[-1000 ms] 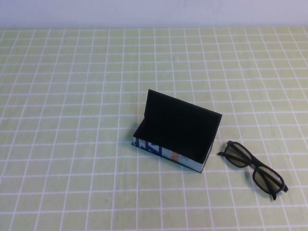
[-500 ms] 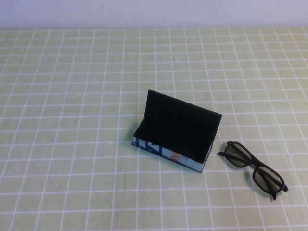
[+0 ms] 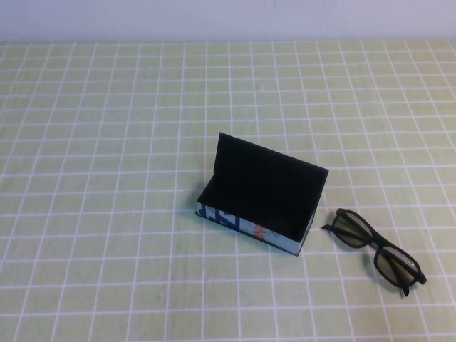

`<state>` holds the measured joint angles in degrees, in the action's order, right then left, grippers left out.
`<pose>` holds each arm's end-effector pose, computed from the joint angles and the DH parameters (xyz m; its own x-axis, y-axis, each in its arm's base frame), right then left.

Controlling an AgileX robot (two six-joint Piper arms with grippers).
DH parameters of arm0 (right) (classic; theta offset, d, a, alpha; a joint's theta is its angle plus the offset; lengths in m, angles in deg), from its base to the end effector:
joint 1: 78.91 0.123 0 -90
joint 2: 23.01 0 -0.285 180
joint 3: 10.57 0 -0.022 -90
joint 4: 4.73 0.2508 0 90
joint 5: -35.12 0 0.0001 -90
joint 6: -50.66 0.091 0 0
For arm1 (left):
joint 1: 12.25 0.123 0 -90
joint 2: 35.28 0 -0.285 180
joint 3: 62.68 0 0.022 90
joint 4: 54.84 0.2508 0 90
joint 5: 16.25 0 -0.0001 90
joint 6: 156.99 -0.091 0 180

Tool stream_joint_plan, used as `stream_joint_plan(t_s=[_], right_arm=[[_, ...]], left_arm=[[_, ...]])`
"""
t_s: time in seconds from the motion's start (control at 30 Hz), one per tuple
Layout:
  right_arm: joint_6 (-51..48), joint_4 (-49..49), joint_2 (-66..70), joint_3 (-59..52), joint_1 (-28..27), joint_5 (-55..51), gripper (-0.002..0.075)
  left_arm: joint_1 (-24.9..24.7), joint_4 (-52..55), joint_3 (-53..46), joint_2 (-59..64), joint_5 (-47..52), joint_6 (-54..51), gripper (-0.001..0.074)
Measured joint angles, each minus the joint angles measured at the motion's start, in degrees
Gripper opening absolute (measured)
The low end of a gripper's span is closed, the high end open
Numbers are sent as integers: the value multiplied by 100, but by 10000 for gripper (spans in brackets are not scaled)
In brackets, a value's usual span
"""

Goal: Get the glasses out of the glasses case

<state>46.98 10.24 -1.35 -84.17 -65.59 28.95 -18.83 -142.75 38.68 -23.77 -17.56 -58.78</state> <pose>0.0735 0.0200 0.2093 -0.2357 0.1439 -0.9611 -0.2151 0.9567 0.1959 0.0624 -0.0052 0.2010 -0.0116 -0.1059 -0.9943 0.0912 0.9901 -0.1066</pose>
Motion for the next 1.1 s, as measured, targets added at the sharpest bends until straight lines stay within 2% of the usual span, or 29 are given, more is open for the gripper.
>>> stream_joint_plan(t_s=[0.1,0.23,0.37,0.6,1.1], right_arm=[[0,-117,-168,-169,-152,125,-16],[-10,-209,-609,-424,-785,165,-16],[-10,-392,-1191,-508,-1150,-110,-16],[-10,-548,-1429,-521,-1200,-1238,-16],[-10,-562,-1429,-521,-1200,-1279,-16]], left_arm=[[0,0,0,0,-9,0,-4],[0,0,0,0,-9,0,-4],[0,0,0,0,-9,0,-4],[0,0,0,0,-9,0,-4],[0,0,0,0,-9,0,-4]])
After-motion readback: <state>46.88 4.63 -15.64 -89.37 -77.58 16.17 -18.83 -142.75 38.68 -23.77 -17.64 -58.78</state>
